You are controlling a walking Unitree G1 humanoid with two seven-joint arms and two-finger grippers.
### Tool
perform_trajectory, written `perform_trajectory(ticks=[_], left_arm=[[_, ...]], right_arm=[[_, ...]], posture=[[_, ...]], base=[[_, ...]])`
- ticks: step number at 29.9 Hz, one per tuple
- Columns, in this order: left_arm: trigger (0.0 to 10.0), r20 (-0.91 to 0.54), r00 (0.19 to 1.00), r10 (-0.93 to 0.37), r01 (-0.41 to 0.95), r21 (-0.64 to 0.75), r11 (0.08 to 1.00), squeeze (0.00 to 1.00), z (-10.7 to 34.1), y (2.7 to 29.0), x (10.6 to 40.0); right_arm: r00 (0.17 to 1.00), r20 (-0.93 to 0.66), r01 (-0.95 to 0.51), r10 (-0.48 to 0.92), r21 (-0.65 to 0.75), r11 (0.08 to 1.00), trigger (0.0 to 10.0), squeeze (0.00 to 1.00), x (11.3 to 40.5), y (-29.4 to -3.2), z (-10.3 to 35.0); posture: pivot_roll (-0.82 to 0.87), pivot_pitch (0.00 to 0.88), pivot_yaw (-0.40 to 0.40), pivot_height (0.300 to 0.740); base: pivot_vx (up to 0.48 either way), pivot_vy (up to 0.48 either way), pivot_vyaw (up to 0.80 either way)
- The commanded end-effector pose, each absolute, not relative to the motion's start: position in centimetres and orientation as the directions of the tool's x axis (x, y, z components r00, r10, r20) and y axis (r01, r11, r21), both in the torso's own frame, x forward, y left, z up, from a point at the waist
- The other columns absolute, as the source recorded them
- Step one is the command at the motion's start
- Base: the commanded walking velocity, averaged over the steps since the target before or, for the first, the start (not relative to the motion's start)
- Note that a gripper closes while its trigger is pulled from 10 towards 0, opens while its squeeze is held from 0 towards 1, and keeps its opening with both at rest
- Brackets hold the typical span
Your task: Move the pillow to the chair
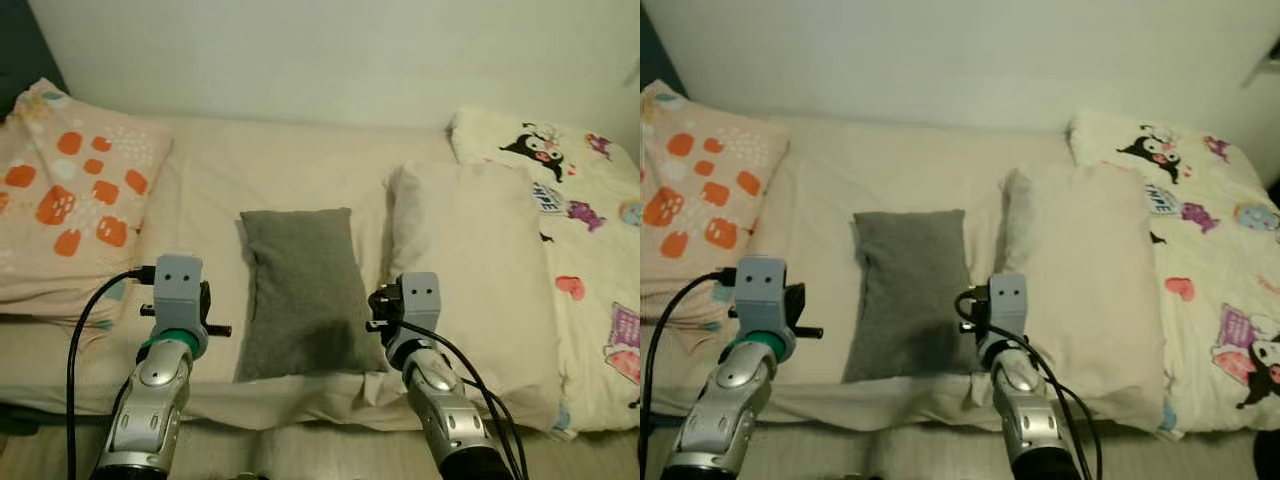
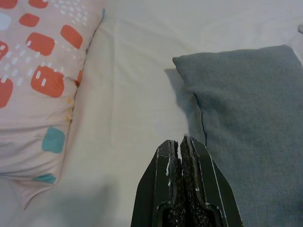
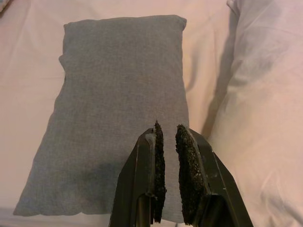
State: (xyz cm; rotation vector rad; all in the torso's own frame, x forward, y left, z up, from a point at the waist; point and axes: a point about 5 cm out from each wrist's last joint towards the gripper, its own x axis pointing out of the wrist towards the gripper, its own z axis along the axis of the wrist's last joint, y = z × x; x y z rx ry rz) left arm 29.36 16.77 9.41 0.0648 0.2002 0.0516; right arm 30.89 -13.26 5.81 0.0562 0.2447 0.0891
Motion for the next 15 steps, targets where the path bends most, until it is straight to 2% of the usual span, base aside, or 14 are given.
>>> perform_trajectory(ticks=[1, 11, 14, 15], left_arm=[[10.0, -0.212, 0.976, 0.048, -0.033, 0.075, 0.997, 0.00, 9.20, 16.56, 29.17], [10.0, -0.215, 0.976, 0.027, -0.009, 0.085, 0.996, 0.00, 9.11, 16.08, 29.64], [10.0, -0.216, 0.976, 0.030, -0.010, 0.092, 0.996, 0.00, 9.11, 15.85, 29.95], [10.0, -0.215, 0.976, 0.034, -0.015, 0.090, 0.996, 0.00, 9.13, 15.85, 30.00]], right_arm=[[0.959, -0.275, -0.053, 0.069, 0.067, 0.996, 10.0, 0.00, 30.59, -14.02, 5.07], [0.960, -0.274, -0.037, 0.058, 0.080, 0.996, 10.0, 0.00, 30.48, -14.09, 4.93], [0.962, -0.269, -0.033, 0.053, 0.079, 0.996, 10.0, 0.00, 30.50, -14.14, 5.02], [0.962, -0.268, -0.032, 0.052, 0.079, 0.996, 10.0, 0.00, 30.50, -14.16, 5.04]], posture=[[0.05, 0.046, 0.006, 0.740], [0.04, 0.034, 0.016, 0.740], [0.04, 0.022, 0.016, 0.740], [0.04, 0.020, 0.014, 0.740]], base=[[0.000, 0.000, 0.00], [0.000, 0.000, 0.00], [0.000, -0.480, 0.00], [0.000, 0.000, 0.00]])
